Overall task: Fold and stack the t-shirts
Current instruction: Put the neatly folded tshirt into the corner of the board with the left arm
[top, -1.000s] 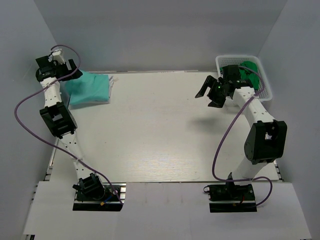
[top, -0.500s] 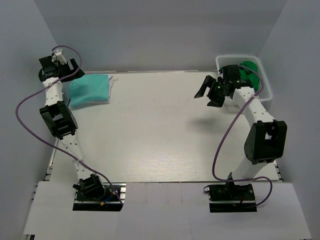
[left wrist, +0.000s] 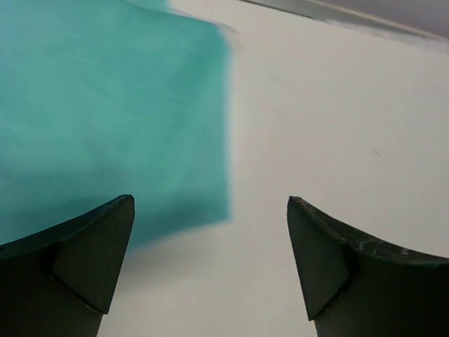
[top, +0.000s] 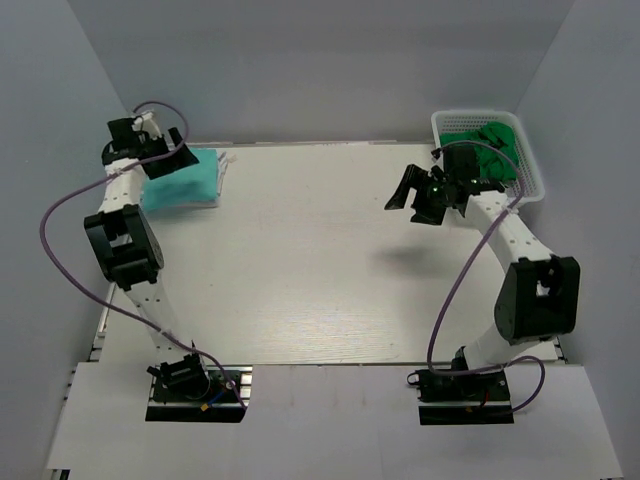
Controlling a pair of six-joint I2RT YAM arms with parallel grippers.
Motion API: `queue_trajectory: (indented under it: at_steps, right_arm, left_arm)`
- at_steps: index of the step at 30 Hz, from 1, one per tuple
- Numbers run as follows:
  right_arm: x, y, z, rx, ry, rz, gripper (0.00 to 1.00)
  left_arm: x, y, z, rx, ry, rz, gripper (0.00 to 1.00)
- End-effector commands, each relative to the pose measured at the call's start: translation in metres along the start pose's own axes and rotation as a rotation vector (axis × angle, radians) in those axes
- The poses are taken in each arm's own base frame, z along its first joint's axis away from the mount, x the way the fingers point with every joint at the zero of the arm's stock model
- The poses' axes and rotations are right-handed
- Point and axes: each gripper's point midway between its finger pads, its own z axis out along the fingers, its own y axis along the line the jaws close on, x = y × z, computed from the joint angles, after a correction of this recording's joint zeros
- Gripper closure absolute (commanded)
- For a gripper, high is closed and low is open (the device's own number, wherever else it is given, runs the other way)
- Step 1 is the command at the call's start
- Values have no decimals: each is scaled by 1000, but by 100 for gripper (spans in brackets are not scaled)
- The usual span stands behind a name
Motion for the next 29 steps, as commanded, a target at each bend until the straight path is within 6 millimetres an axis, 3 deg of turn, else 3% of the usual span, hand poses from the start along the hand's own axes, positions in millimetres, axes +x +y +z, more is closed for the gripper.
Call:
queue_trajectory:
  at_steps: [1,2,3,4,5,6,7,8,10,11,12,13,14,15,16,19,20,23,29]
  right_arm:
    - [-19,31,-34,-64,-164,-155,9]
    - [-11,26,-38,-52,-164,-159,9]
    - [-8,21,-39,-30,-170,-165,9]
    - [-1,20,-43,-40,-182,-178,9]
    - [11,18,-47,-50,-182,-177,9]
    - [14,24,-57,-82,-204,-182,9]
    - [28,15,-52,-80,-184,-170,9]
    - [31,21,-62,-119,-231,-188,9]
    - [43,21,-60,-160,-225,-169,9]
    - [43,30,-73,-199,-263,-184,9]
    - [58,25,-67,-200,-234,-173,9]
    - [59,27,-70,-227,-237,-177,9]
    - [60,29,-74,-234,-253,-179,9]
    - [69,23,-72,-229,-240,-169,9]
    - [74,27,-74,-260,-233,-177,9]
    - [87,27,-78,-285,-226,-181,9]
    - [93,25,-76,-288,-212,-173,9]
    - [100,25,-79,-311,-218,-168,9]
    - [102,26,-89,-322,-272,-205,9]
  left_arm:
    - [-43,-114,-86,86,-154,107,0]
    - [-14,-118,-83,73,-85,93,0]
    - [-14,-131,-92,56,-101,94,0]
    - [-18,-147,-117,-19,-148,83,0]
    - [2,-157,-122,19,-115,51,0]
    - [5,-170,-134,70,-131,-12,0]
    - [0,-195,-145,166,-188,0,0]
    - [16,-215,-165,233,-202,11,0]
    - [30,-231,-183,283,-193,6,0]
    - [55,-227,-185,266,-123,-5,0]
    - [63,-232,-205,270,-143,27,0]
    - [75,-231,-213,268,-136,25,0]
    - [103,-221,-212,252,-94,24,0]
    - [107,-227,-237,279,-150,60,0]
    - [129,-221,-238,269,-120,48,0]
    - [155,-218,-254,276,-111,47,0]
    - [161,-222,-266,292,-121,54,0]
    - [176,-219,-274,286,-102,46,0]
    - [178,-213,-284,248,-144,70,0]
